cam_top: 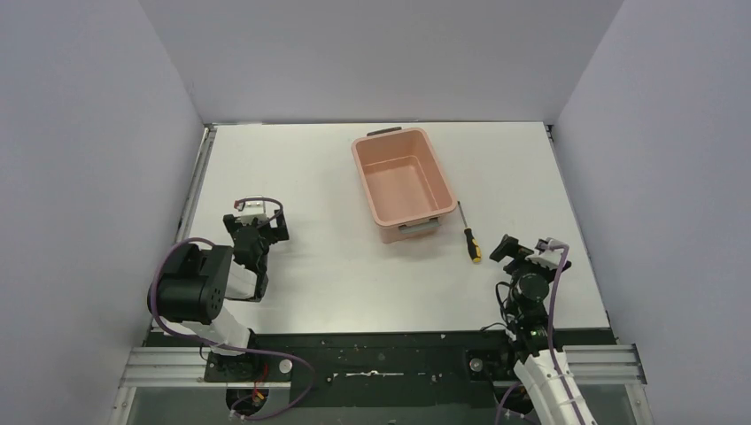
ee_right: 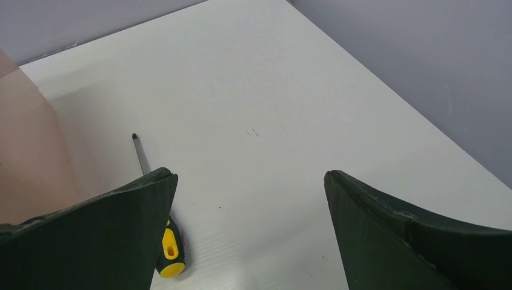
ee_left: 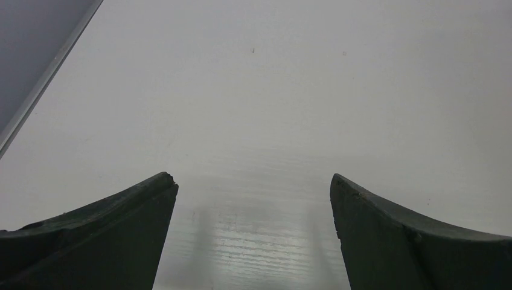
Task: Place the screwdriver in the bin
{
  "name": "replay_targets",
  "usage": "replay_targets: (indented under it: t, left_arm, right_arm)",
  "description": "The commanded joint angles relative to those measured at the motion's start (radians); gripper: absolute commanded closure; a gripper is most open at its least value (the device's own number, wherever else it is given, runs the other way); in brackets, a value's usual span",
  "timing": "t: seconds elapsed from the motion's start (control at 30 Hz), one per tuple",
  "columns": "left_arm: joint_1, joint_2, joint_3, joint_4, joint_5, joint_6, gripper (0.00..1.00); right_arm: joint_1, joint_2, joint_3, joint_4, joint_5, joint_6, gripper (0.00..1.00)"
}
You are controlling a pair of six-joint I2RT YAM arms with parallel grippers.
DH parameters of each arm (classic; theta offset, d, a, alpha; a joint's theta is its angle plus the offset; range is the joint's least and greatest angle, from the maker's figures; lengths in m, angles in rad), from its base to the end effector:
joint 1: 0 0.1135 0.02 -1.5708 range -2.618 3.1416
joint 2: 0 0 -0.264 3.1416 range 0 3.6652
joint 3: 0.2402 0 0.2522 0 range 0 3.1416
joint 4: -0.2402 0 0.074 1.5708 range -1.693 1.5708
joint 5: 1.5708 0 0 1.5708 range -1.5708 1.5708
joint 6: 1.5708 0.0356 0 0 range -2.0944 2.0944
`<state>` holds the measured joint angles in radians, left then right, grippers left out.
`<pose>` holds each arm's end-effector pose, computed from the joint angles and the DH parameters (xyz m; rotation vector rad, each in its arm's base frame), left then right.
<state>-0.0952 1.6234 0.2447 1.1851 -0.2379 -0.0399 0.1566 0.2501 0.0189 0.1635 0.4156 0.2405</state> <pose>0.2458 -0.0150 0.1272 -0.1238 1.7558 0.1116 0.1235 0.0049 0.1739 0.3826 1.5874 -0.0358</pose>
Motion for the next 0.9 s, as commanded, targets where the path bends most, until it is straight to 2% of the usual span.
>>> replay_targets:
  t: [0.0, 0.1, 0.23, 0.37, 0.5, 0.63, 0.8, 0.87]
  left_arm:
    - [0.006, -0.014, 0.007, 0.027, 0.012, 0.008, 0.03]
    - [0.006, -0.014, 0.008, 0.028, 0.012, 0.008, 0.03]
    - [0.007, -0.014, 0.008, 0.027, 0.013, 0.008, 0.03]
    - [0.006, -0.013, 0.007, 0.026, 0.013, 0.009, 0.03]
    - [0.005, -0.013, 0.008, 0.028, 0.012, 0.008, 0.03]
    - [0.006, -0.013, 0.007, 0.027, 0.013, 0.008, 0.03]
    - [0.006, -0.012, 0.008, 0.028, 0.013, 0.008, 0.03]
    - [0.006, -0.013, 0.008, 0.027, 0.012, 0.009, 0.03]
  right_arm:
    - [-0.002, 0.045, 0.061, 0.016, 0.076, 0.062, 0.0]
    - [-0.002, 0.12, 0.165, -0.034, 0.111, 0.09, 0.0]
    - [-0.006, 0.359, 0.407, -0.201, 0.162, 0.114, 0.0]
    - [-0.031, 0.662, 0.721, -0.393, 0.012, 0.063, 0.0]
    - [-0.037, 0.905, 0.938, -0.623, -0.146, 0.023, 0.0]
    - [-0.041, 1.074, 0.992, -0.698, -0.308, 0.004, 0.03]
    - [-0.042, 1.242, 0.981, -0.675, -0.445, -0.023, 0.18]
    - [-0.043, 1.291, 0.976, -0.658, -0.446, -0.023, 0.22]
